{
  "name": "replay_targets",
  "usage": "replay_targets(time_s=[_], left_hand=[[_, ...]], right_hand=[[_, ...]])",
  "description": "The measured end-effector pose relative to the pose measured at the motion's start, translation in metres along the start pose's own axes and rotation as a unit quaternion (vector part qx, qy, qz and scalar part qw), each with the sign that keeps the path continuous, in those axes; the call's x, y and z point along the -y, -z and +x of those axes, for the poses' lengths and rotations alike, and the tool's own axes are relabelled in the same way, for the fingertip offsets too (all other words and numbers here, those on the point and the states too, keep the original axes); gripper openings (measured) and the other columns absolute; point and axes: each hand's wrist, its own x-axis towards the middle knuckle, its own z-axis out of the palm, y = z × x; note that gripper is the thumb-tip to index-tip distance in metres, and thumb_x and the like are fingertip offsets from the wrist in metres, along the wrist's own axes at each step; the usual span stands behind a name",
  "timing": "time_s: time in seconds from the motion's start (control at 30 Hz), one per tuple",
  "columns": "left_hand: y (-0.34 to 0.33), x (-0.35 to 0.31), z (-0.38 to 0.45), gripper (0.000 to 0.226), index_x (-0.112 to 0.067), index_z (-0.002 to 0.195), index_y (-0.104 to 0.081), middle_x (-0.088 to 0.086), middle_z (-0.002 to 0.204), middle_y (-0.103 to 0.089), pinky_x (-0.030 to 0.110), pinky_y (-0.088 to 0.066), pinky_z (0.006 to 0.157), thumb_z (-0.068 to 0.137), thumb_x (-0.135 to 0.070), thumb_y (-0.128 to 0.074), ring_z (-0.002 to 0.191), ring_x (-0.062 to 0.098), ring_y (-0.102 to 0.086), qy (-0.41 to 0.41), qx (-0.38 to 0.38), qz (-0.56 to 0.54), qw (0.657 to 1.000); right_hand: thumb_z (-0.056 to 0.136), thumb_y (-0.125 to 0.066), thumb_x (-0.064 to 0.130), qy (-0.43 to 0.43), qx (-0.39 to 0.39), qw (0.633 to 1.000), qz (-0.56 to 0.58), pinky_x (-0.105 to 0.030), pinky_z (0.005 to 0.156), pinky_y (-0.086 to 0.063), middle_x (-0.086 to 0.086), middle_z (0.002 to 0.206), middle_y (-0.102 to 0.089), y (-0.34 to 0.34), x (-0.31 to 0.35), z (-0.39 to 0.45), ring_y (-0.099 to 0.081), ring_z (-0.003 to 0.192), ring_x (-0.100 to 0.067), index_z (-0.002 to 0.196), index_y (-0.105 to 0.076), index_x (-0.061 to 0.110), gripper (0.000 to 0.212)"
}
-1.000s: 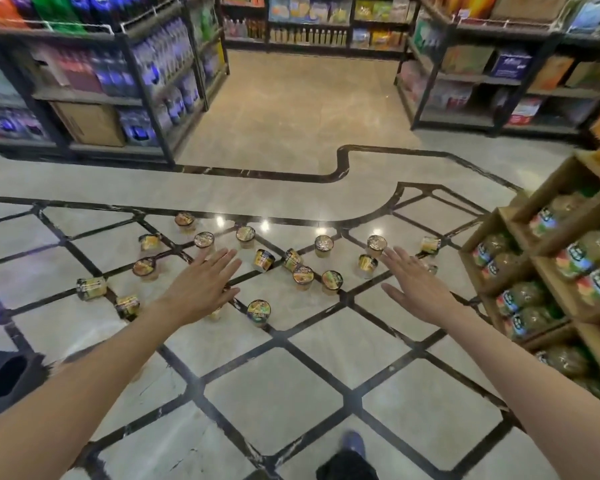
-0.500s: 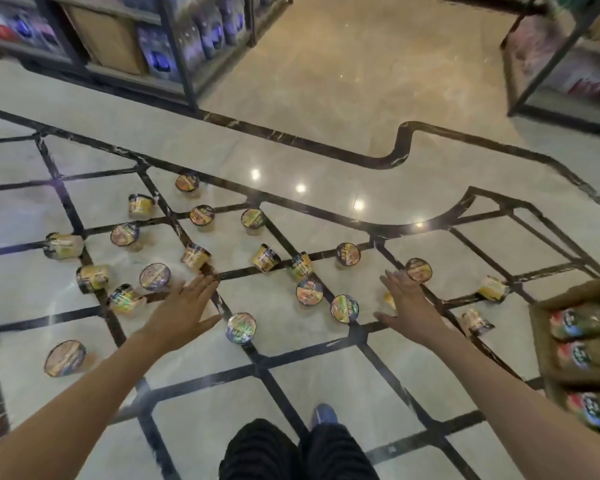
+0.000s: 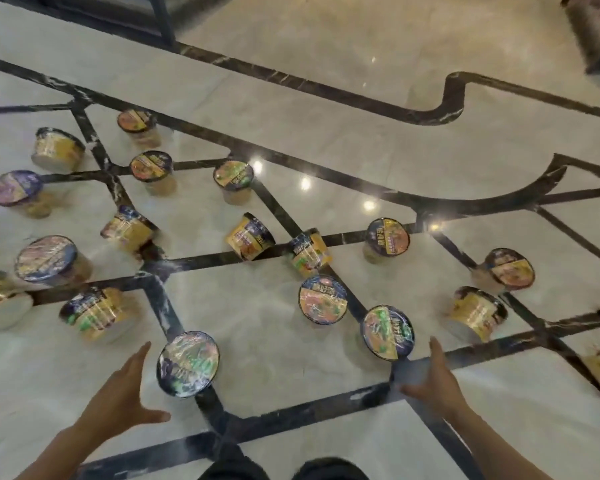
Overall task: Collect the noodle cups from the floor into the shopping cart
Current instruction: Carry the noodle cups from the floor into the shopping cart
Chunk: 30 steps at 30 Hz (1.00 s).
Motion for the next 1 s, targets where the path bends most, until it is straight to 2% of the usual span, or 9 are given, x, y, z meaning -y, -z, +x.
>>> replay_targets(time_s=[0.13, 0.23, 0.4, 0.5, 0.57, 0.63, 0.7, 0.87, 1.0], left_hand=[[-0.059, 0.005, 0.048, 0.131, -0.013, 0.148, -0.02, 0.017, 0.134, -0.052, 0.04, -0.046, 0.08, 0.042, -0.021, -0.097, 0.116, 0.039, -0.055, 0.02, -0.083, -0.11, 0.99], [-0.08, 0.002, 0.061, 0.116, -0.015, 0.141, -0.031, 0.016, 0.125, -0.057, 0.04, -0.046, 0.076, 0.045, -0.012, -0.095, 0.107, 0.043, -0.058, 0.032, -0.151, -0.166, 0.974], [-0.08, -0.012, 0.051, 0.113, -0.014, 0.135, -0.037, 0.012, 0.121, -0.059, 0.037, -0.043, 0.076, 0.039, -0.018, -0.098, 0.105, 0.036, -0.058, 0.036, -0.184, -0.204, 0.961], [-0.074, -0.023, 0.051, 0.12, -0.021, 0.129, -0.041, 0.002, 0.116, -0.059, 0.039, -0.049, 0.083, 0.024, -0.049, -0.091, 0.1, 0.025, -0.058, 0.036, -0.189, -0.257, 0.947], [-0.071, -0.026, 0.054, 0.123, -0.021, 0.128, -0.041, 0.003, 0.118, -0.059, 0.042, -0.051, 0.087, 0.019, -0.057, -0.084, 0.103, 0.024, -0.059, 0.038, -0.193, -0.284, 0.939], [-0.062, -0.032, 0.053, 0.124, -0.02, 0.13, -0.041, 0.004, 0.12, -0.06, 0.045, -0.051, 0.09, 0.019, -0.059, -0.083, 0.106, 0.025, -0.059, 0.039, -0.19, -0.305, 0.932], [-0.044, -0.047, 0.041, 0.124, -0.021, 0.13, -0.042, 0.003, 0.12, -0.061, 0.044, -0.05, 0.092, 0.02, -0.058, -0.085, 0.107, 0.024, -0.06, 0.042, -0.189, -0.333, 0.923], [0.043, -0.1, -0.03, 0.123, -0.018, 0.131, -0.044, 0.002, 0.12, -0.061, 0.039, -0.049, 0.092, 0.021, -0.055, -0.086, 0.107, 0.02, -0.059, 0.044, -0.184, -0.387, 0.903], [0.131, -0.143, -0.093, 0.121, -0.016, 0.132, -0.045, 0.002, 0.122, -0.061, 0.041, -0.049, 0.094, 0.025, -0.051, -0.091, 0.109, 0.02, -0.058, 0.029, -0.187, -0.428, 0.883]], right_hand=[[0.055, -0.092, 0.014, -0.007, -0.068, 0.988, 0.139, -0.039, 0.096, -0.042, -0.011, 0.145, -0.043, -0.068, -0.033, 0.052, -0.045, 0.127, -0.03, 0.148, -0.021, 0.014, 0.117], [0.057, -0.09, 0.005, 0.007, -0.122, 0.96, 0.252, -0.032, 0.095, -0.041, -0.004, 0.131, -0.051, -0.091, -0.029, 0.066, -0.049, 0.117, -0.019, 0.141, -0.031, 0.011, 0.102], [0.056, -0.089, 0.002, 0.0, -0.156, 0.93, 0.332, -0.029, 0.09, -0.044, -0.008, 0.127, -0.056, -0.095, -0.012, 0.064, -0.054, 0.114, -0.021, 0.136, -0.038, 0.009, 0.095], [0.059, -0.086, -0.003, 0.011, -0.157, 0.925, 0.345, -0.017, 0.078, -0.046, -0.009, 0.124, -0.055, -0.088, -0.004, 0.067, -0.055, 0.104, -0.017, 0.134, -0.038, 0.005, 0.089], [0.061, -0.084, -0.006, 0.026, -0.152, 0.919, 0.364, -0.007, 0.067, -0.049, -0.007, 0.121, -0.055, -0.083, -0.002, 0.07, -0.056, 0.099, -0.014, 0.133, -0.038, 0.004, 0.086], [0.06, -0.085, -0.004, 0.024, -0.137, 0.917, 0.374, -0.011, 0.071, -0.052, -0.005, 0.121, -0.056, -0.073, -0.001, 0.065, -0.057, 0.104, -0.017, 0.132, -0.038, 0.004, 0.086], [0.053, -0.09, 0.007, 0.007, -0.119, 0.915, 0.386, -0.023, 0.08, -0.054, -0.005, 0.123, -0.059, -0.054, 0.004, 0.049, -0.059, 0.11, -0.02, 0.132, -0.04, 0.007, 0.093], [0.052, -0.09, 0.013, 0.004, -0.096, 0.929, 0.357, -0.031, 0.083, -0.053, -0.007, 0.124, -0.06, 0.034, 0.061, -0.018, -0.059, 0.11, -0.02, 0.133, -0.044, 0.008, 0.094], [0.063, -0.087, 0.01, 0.031, -0.075, 0.936, 0.343, -0.011, 0.067, -0.042, -0.003, 0.118, -0.059, 0.109, 0.134, -0.071, -0.055, 0.105, -0.017, 0.134, -0.045, 0.008, 0.083]])
